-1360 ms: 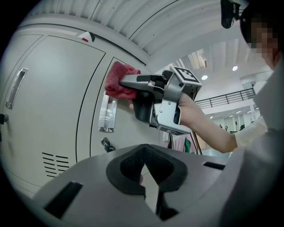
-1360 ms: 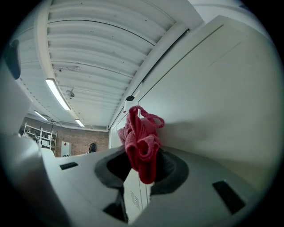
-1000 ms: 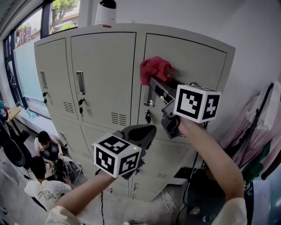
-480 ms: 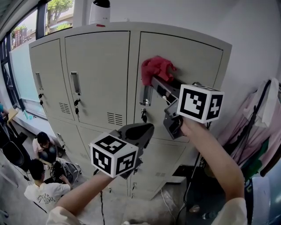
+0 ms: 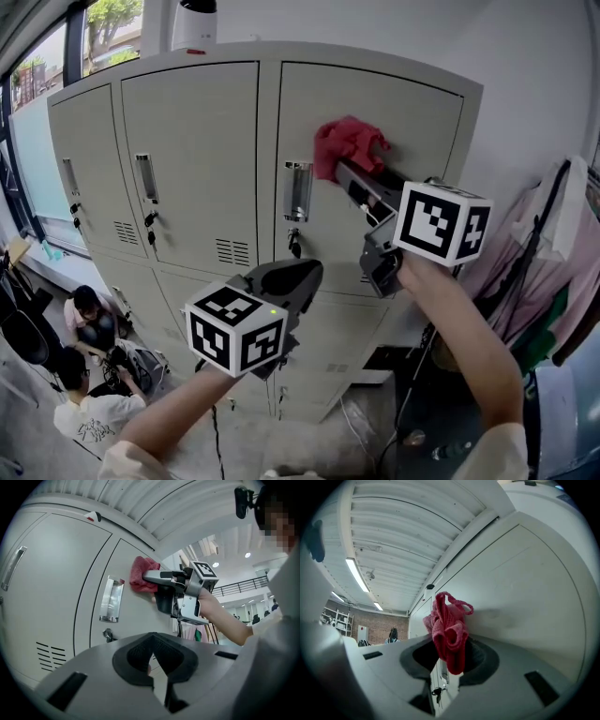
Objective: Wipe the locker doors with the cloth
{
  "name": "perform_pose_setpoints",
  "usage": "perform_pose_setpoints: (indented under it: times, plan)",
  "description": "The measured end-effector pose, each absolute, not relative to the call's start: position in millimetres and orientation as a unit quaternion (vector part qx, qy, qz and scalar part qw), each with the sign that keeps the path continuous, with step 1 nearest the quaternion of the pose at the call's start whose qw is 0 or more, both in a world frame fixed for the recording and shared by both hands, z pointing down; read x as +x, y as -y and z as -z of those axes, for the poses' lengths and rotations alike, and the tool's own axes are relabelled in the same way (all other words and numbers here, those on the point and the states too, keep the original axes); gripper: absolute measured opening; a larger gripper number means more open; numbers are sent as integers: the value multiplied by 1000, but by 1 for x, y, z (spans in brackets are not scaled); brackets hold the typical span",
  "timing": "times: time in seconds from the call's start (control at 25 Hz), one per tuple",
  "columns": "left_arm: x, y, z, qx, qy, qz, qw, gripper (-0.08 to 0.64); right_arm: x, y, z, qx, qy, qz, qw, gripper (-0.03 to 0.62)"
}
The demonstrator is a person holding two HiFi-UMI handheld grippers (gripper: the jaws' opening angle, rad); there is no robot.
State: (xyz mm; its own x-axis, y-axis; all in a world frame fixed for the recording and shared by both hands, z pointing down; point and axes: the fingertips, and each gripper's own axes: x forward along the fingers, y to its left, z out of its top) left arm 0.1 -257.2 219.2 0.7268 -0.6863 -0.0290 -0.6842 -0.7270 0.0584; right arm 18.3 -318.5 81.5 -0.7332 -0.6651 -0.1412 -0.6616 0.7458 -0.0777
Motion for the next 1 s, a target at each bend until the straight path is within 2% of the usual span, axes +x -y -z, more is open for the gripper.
perform_pose_setpoints:
  times: [1.0]
  plan:
    - [36, 261, -227, 940, 340, 16, 28, 5, 119, 311, -84, -409, -908, 6, 91, 107]
